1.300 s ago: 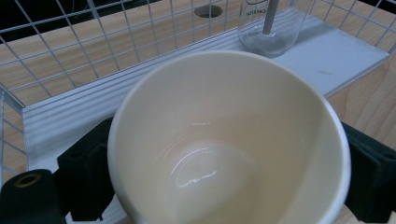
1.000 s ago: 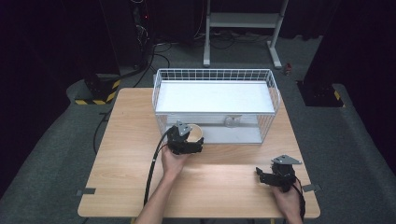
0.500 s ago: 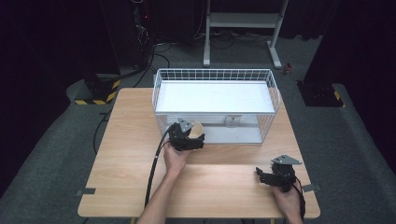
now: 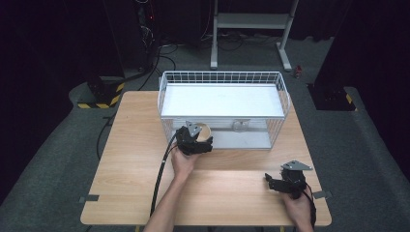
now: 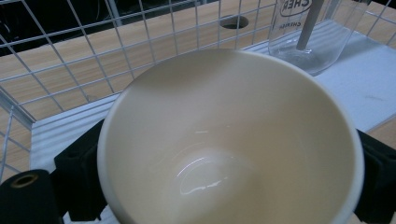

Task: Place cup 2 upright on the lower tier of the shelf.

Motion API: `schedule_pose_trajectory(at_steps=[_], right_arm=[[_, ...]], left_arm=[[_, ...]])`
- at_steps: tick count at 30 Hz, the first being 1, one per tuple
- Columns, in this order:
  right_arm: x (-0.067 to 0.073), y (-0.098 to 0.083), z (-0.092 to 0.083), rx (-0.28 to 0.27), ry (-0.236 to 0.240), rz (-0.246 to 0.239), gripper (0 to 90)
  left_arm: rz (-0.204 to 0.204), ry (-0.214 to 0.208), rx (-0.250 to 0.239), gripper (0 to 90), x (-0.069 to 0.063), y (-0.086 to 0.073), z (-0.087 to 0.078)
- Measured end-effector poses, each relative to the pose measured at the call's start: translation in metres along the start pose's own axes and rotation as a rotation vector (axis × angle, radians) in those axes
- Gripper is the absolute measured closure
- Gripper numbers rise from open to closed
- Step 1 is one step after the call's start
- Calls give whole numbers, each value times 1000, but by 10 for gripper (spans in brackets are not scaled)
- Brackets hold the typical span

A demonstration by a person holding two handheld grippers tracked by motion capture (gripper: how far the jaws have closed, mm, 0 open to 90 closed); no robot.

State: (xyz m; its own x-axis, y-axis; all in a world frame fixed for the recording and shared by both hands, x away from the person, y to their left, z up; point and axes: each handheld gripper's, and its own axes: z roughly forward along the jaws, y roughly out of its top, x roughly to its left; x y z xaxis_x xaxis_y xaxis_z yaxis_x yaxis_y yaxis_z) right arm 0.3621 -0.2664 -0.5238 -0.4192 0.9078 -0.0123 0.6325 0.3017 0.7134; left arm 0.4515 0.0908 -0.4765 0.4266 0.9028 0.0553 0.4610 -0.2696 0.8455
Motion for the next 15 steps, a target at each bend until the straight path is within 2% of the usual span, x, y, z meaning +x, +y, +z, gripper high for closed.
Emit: schedule_pose_trajectory(at_steps=[4,9,12,15], right_arm=[[0,0,0,0,0,0,183],[0,0,0,1,0,6,183],[0,0,0,1,0,6,183],[0,0,0,1,0,6,183]], left_arm=[[-18,-3,-9,74,0,0,0],[-36,-18,6,26,2,0,1],[-29,-13,11,8,3,0,0],[-48,-23,15,3,5,-3,-2]])
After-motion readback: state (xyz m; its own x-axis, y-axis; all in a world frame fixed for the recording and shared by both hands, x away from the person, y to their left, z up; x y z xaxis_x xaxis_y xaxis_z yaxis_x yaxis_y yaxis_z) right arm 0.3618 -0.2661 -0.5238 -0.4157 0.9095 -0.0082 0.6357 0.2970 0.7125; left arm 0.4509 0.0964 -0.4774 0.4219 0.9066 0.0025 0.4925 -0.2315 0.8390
